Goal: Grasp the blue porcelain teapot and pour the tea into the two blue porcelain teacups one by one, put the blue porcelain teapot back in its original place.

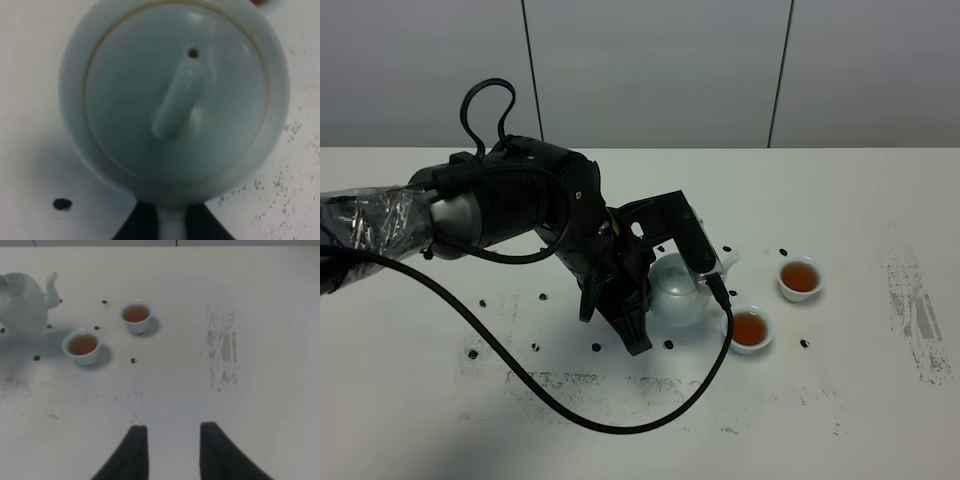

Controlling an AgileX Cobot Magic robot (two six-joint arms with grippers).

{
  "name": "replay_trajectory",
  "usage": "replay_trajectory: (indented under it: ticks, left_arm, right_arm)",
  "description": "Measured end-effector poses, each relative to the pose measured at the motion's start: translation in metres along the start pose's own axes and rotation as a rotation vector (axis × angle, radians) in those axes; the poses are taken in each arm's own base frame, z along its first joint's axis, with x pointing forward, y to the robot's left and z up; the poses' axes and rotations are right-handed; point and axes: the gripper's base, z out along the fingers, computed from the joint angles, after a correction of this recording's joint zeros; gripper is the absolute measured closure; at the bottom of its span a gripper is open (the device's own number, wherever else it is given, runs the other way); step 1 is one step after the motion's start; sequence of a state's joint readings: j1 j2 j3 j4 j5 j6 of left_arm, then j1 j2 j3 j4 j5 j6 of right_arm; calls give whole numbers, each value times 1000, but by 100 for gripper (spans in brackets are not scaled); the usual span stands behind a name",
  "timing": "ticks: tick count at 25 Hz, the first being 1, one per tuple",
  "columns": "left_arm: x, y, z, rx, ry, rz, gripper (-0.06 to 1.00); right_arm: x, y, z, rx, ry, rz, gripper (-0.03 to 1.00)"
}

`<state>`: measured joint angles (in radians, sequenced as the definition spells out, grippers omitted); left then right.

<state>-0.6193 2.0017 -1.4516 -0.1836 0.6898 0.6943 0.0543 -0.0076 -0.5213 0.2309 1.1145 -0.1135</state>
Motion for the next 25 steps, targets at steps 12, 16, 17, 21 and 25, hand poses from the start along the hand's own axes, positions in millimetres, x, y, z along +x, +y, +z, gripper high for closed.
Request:
replay_trajectory:
  ticks: [12,16,17,21,25]
  left_arm:
    - [14,-4,37,55,59,-69,87]
    - [13,-4,37,52,56,-69,87]
    - [13,-4,35,50,52,-69,87]
    - [8,-3,17,26,15,-63,87]
    - [4,-1,-13,-42,-23,-104,87]
  right_arm:
    - [0,0,0,0,0,0,73]
    - [0,0,0,0,-1,0,73]
    - [0,0,0,0,-1,0,73]
    - [0,0,0,0,-1,0,73]
    - [0,0,0,0,-1,0,73]
